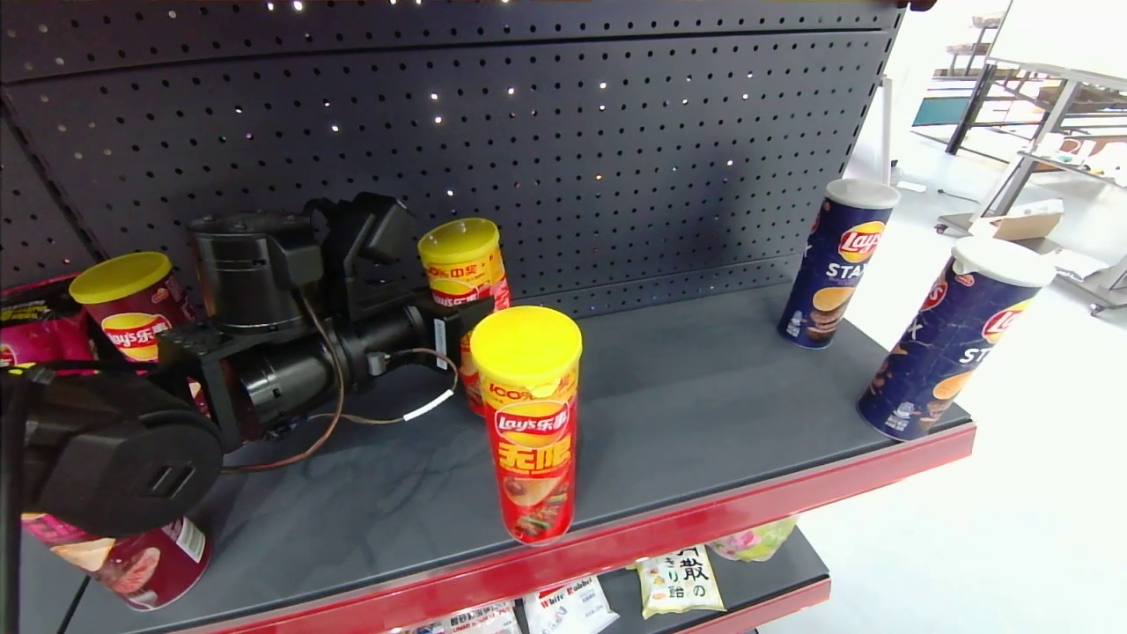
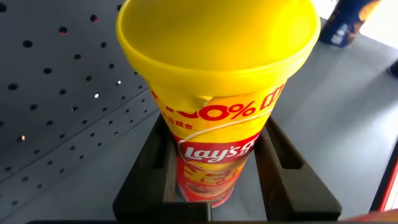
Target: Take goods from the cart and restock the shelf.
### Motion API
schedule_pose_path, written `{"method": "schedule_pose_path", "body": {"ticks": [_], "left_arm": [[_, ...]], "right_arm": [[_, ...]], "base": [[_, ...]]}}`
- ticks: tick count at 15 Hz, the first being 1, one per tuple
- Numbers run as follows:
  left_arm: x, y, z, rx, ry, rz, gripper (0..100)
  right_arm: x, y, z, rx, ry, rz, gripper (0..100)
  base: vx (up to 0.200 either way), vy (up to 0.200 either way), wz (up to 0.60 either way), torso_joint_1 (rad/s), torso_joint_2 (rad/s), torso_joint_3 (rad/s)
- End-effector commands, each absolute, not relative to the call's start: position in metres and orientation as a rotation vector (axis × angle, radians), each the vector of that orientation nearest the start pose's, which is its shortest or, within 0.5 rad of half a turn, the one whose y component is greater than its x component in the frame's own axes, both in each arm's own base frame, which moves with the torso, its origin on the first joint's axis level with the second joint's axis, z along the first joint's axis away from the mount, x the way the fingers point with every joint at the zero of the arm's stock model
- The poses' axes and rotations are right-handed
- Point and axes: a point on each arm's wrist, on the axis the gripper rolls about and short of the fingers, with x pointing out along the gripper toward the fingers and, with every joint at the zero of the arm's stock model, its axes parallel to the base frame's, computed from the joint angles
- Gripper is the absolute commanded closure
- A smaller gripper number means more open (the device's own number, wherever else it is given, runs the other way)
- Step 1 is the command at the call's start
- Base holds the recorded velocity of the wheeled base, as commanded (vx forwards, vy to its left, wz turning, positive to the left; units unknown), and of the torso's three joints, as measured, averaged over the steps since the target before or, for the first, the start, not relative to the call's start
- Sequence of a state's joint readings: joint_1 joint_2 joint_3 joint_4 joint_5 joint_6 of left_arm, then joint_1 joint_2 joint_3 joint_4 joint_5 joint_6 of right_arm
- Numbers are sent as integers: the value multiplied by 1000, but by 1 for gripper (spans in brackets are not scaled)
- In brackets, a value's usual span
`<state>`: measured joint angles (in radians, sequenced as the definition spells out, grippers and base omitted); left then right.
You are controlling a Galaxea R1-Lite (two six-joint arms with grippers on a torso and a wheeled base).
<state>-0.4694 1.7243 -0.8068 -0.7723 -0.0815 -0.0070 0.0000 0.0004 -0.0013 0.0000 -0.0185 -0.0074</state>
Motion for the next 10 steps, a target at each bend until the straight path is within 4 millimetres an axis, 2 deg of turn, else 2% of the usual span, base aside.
{"method": "schedule_pose_path", "body": {"ticks": [1,10], "left_arm": [[275,-147,191,15,138,-555,100],[275,-151,188,14,149,-556,100]], "right_arm": [[-23,0,76,-8,-1,-18,0],[-23,0,76,-8,-1,-18,0]], "base": [[0,0,0,0,0,0],[0,0,0,0,0,0]]}}
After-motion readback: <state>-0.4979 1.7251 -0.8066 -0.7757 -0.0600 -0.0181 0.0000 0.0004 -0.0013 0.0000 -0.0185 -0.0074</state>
